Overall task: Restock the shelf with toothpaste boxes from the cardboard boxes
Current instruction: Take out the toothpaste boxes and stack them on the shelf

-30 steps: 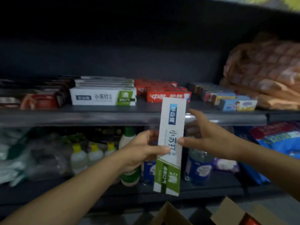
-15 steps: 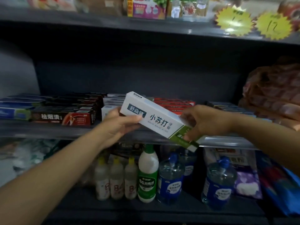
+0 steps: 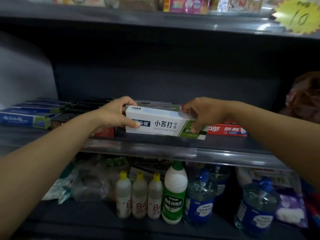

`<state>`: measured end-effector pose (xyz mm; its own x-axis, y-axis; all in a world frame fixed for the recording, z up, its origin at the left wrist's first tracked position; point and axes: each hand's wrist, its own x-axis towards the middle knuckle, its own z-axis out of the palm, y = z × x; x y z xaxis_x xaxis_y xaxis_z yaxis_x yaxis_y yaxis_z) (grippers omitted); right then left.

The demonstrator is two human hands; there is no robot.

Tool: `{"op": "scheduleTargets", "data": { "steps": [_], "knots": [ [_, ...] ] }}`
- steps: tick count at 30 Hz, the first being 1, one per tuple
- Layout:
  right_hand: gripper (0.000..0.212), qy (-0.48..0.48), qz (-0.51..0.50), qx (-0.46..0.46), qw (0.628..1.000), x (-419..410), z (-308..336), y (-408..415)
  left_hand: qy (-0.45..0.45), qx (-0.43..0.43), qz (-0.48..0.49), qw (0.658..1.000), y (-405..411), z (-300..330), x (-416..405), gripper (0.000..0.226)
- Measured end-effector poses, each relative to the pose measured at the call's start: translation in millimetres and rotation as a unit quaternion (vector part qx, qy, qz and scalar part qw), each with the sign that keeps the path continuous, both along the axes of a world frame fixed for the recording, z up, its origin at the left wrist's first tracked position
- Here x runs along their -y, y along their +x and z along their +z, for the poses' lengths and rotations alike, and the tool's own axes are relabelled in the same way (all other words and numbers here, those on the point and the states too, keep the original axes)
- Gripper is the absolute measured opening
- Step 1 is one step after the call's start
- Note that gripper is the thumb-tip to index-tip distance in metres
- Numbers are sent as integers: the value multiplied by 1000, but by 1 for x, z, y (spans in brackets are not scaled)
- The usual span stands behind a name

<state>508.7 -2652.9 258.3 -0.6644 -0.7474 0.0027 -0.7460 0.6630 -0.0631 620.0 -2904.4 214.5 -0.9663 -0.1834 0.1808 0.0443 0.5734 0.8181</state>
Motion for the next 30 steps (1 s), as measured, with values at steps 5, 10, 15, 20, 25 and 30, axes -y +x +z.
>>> {"op": "scheduleTargets", "data": {
  "steps": [5,10,15,20,25,30],
  "knots": [
    [48,23,-16,0,1000,17,-13,-20,-168,55,37,984,-24,-11,15,43],
    [51,27,-21,2,999,26,-26,-33,-222,56,63,971,-42,-18,22,46],
    [56,37,-19,-13,999,32,-35,-39,-274,78,64,956,-50,-20,25,48],
    [53,42,-16,-32,998,31,-41,-41,-295,81,70,950,-52,-21,22,55],
    [48,30,-13,-67,997,26,-40,-39,-310,87,83,943,-48,-18,14,64],
    [51,18,-12,-75,997,14,-34,-30,-337,60,95,935,-39,-4,0,73]
  ]
}}
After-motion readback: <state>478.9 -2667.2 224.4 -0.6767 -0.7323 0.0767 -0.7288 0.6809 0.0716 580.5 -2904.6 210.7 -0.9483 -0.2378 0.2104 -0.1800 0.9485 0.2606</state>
